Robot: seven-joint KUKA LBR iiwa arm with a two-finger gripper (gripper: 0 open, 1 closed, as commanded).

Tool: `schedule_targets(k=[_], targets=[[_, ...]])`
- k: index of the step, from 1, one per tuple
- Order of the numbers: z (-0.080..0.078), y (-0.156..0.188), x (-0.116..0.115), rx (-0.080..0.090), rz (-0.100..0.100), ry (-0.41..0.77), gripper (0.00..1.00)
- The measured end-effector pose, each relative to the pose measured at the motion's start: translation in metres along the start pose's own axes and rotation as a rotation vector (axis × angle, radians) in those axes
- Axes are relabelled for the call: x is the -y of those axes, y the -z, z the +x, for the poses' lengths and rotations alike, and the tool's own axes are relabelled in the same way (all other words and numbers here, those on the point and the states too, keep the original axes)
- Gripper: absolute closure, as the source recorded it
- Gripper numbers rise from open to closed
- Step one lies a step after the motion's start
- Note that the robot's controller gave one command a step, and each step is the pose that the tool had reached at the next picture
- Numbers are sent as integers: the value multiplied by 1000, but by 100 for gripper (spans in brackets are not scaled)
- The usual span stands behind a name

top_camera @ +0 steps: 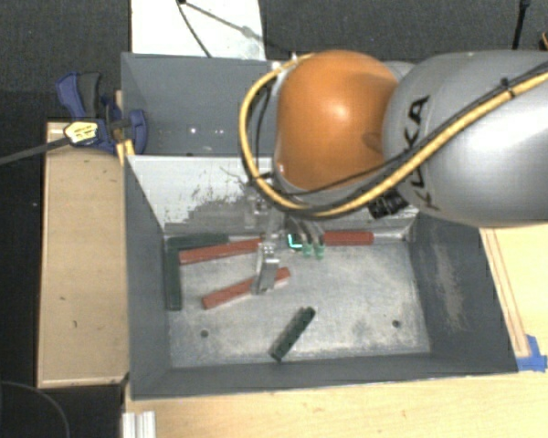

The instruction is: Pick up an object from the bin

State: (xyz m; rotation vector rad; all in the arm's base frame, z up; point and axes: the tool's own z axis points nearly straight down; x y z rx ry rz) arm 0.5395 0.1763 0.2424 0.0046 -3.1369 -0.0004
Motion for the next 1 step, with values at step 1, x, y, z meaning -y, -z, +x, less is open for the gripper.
schedule_targets(k=[1], targets=[[25, -143, 48, 0, 1, 372, 0]])
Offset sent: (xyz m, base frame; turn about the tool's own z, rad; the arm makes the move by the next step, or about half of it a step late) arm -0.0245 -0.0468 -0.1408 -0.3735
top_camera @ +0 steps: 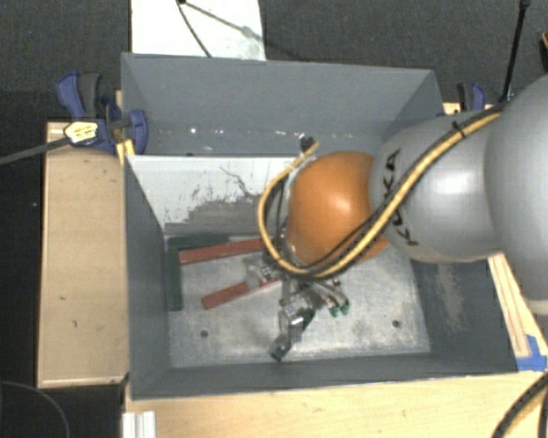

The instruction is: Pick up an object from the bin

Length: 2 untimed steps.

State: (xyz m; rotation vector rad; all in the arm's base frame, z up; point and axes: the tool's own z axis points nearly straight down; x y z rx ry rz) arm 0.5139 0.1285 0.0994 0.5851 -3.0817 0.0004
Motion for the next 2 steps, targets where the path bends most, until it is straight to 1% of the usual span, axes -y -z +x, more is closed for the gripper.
schedule_targets(k=[1, 2], targets=[[-40, -30, -27, 9, -1, 30, 0], [-39, -29, -25, 8, -1, 22, 100]])
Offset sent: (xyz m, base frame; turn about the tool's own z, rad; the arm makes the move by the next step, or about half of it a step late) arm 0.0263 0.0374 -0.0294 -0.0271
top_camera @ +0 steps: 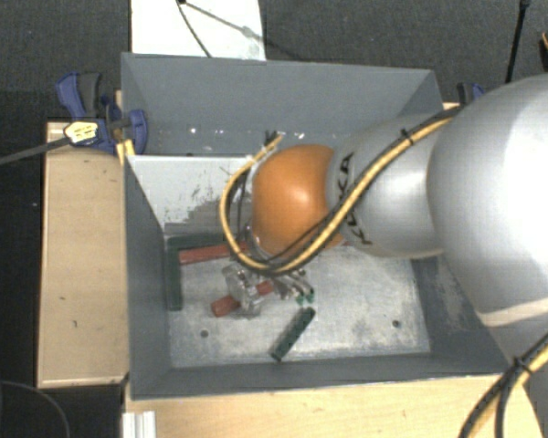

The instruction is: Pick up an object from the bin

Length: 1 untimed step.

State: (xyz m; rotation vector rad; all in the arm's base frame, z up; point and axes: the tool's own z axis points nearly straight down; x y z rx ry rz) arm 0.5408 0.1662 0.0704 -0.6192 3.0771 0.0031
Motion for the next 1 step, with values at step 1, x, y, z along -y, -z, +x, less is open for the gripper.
schedule_targets(k=[1], targets=[[8, 173, -20, 8, 2, 28, 100]])
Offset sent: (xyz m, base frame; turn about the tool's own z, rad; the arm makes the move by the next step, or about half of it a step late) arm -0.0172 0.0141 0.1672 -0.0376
